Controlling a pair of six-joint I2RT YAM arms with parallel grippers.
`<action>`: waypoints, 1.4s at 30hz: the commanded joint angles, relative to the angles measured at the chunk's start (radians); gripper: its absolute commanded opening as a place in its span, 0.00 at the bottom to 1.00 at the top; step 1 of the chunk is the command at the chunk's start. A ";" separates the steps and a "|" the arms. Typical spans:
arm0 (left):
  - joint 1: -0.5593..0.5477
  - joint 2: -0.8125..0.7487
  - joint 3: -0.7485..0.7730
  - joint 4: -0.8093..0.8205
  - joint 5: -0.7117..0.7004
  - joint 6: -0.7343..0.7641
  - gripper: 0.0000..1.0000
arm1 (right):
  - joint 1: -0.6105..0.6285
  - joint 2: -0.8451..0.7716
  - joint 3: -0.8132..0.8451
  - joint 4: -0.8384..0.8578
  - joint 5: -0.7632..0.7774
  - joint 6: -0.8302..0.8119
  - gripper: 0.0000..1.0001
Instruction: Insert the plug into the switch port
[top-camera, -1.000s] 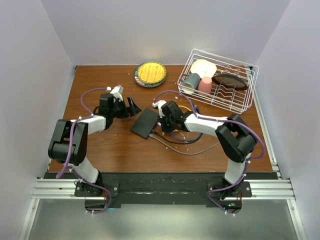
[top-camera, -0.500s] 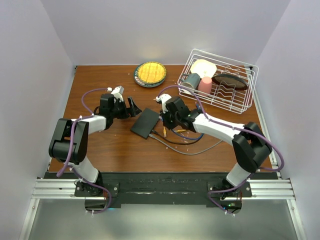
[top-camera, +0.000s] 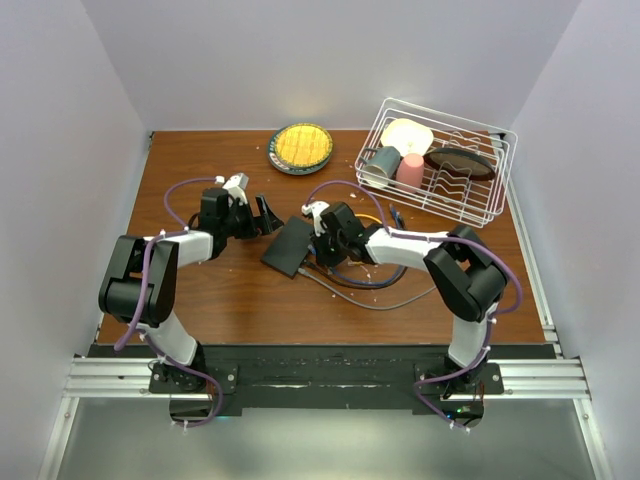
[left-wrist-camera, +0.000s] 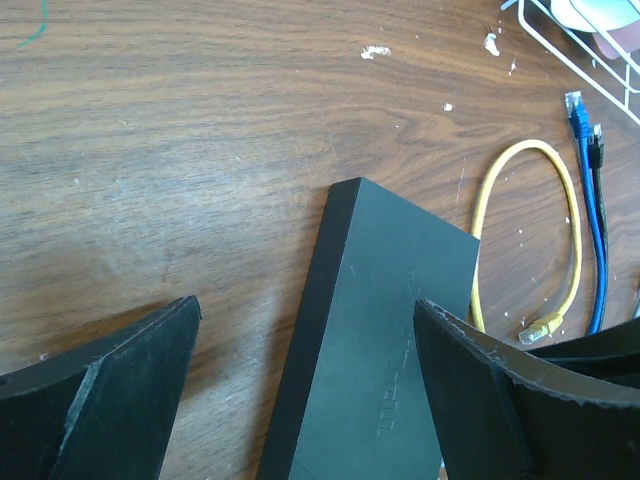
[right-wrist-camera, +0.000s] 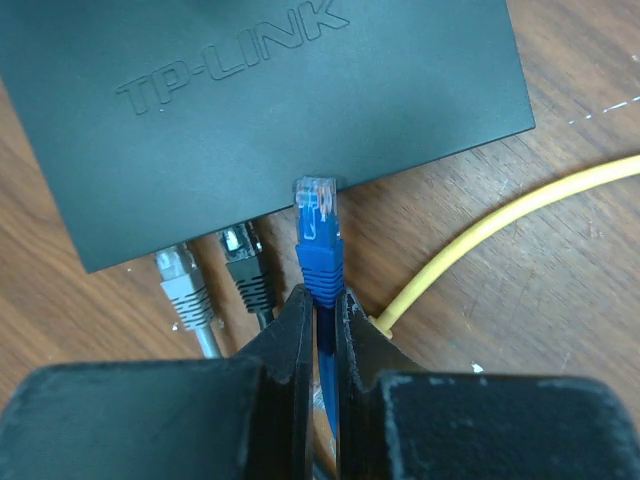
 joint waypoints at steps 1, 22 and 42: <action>0.009 -0.002 0.014 0.018 0.014 0.023 0.93 | 0.003 -0.009 -0.031 0.062 -0.007 0.029 0.00; 0.005 0.050 0.034 0.095 0.117 0.005 0.92 | 0.010 0.000 -0.071 -0.090 0.089 -0.023 0.00; -0.011 0.067 0.043 0.104 0.158 0.005 0.92 | 0.079 0.092 0.069 -0.219 0.123 -0.058 0.00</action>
